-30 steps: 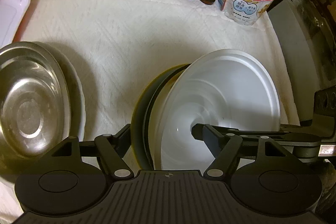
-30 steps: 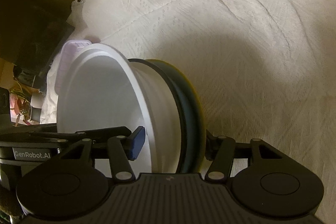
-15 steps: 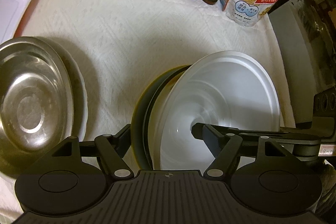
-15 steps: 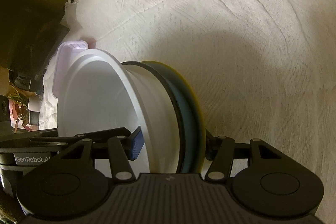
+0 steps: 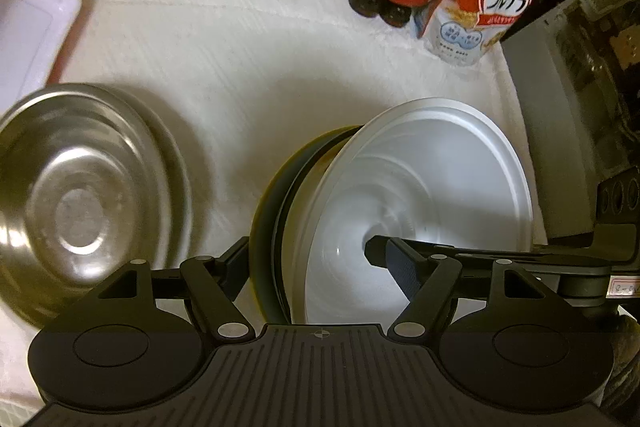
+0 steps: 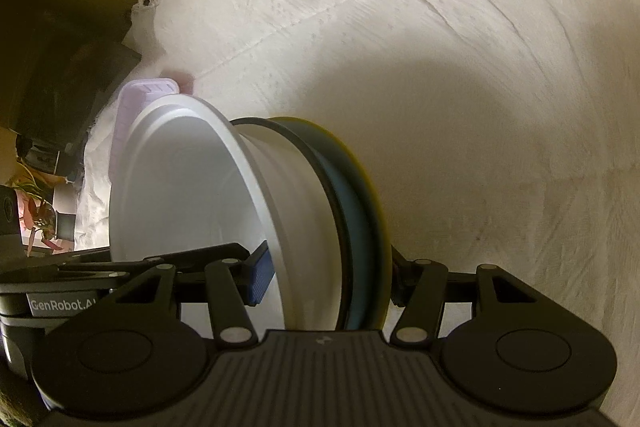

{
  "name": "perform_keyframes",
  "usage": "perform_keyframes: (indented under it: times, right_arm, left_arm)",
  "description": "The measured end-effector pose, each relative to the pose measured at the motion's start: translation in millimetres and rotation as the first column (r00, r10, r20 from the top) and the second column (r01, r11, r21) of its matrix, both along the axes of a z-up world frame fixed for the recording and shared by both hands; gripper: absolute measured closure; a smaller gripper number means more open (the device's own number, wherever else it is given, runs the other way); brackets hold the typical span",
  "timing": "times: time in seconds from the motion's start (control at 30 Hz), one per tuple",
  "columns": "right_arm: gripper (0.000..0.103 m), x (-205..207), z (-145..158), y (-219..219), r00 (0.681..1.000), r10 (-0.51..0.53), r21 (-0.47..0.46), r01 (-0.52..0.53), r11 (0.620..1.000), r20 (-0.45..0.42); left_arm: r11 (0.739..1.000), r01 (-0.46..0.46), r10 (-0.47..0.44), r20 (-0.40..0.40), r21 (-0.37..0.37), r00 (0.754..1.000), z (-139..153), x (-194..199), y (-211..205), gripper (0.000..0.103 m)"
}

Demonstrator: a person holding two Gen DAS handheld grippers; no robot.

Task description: Organize plates and bowls

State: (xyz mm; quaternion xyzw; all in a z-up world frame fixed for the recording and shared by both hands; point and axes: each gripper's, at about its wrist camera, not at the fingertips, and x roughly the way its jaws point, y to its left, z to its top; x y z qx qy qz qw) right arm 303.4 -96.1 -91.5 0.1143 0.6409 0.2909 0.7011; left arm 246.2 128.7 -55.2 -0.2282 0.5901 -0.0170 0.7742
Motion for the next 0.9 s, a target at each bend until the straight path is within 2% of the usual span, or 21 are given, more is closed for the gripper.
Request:
perform_keyframes:
  times: [0.27, 0.47, 0.67, 0.9]
  right_arm:
    - [0.046, -5.6, 38.7, 33.0, 0.998, 0.029, 0.010, -0.030, 1.000, 0.049]
    - [0.046, -13.9, 62.2, 81.4, 0.993, 0.072, 0.031, -0.075, 0.997, 0.098]
    - [0.047, -26.3, 55.8, 141.5, 0.987, 0.129, 0.014, -0.131, 0.991, 0.093]
    - [0.048, -35.7, 14.9, 192.0, 0.988, 0.156, -0.069, -0.157, 0.985, -0.016]
  left_arm:
    - [0.999, -0.031, 0.030, 0.064, 0.015, 0.998, 42.6, -15.9, 36.6, 0.027]
    - [0.997, -0.065, 0.061, 0.094, 0.037, 0.994, 62.7, -31.8, 83.8, 0.027]
    - [0.995, -0.098, 0.096, 0.063, 0.020, 0.993, 45.3, -47.9, 139.0, 0.027]
    - [0.995, -0.101, 0.101, -0.001, -0.012, 0.995, 1.2, -56.9, 177.8, 0.029]
